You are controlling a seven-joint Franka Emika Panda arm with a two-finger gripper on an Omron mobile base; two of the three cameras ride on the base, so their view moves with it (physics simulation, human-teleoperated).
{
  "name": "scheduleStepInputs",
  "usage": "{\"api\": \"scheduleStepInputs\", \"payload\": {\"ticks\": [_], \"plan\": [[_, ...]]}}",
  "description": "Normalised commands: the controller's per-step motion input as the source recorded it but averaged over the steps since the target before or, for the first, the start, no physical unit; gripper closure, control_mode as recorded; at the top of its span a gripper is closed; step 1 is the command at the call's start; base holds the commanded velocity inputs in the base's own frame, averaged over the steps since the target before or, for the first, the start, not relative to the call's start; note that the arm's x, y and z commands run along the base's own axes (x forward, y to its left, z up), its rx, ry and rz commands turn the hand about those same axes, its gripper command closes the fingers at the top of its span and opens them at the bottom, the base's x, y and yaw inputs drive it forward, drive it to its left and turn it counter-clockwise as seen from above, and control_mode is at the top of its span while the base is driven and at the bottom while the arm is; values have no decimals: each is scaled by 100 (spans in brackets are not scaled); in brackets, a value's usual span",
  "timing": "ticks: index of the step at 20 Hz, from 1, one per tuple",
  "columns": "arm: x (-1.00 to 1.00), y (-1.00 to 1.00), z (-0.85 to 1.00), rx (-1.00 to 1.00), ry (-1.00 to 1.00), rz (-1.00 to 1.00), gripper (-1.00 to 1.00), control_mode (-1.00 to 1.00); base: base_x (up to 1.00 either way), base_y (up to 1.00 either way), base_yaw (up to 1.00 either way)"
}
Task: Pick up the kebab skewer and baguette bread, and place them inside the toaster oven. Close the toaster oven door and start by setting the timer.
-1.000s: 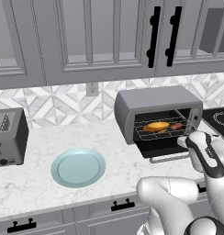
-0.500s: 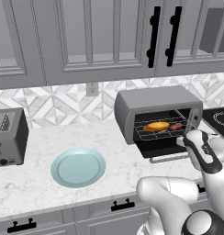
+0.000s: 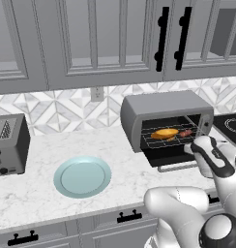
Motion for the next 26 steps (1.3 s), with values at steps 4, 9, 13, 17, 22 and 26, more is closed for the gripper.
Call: {"api": "scheduleStepInputs", "payload": {"ticks": [4,9,13,17,22,26], "plan": [[8,0,-13,0,1,0,-100,-100,0,0,0],[24,0,0,0,0,0,-100,-100,0,0,0],[22,0,0,0,0,0,-100,-100,0,0,0],[18,0,0,0,0,0,-100,-100,0,0,0],[25,0,0,0,0,0,-100,-100,0,0,0],[23,0,0,0,0,0,-100,-100,0,0,0]]}}
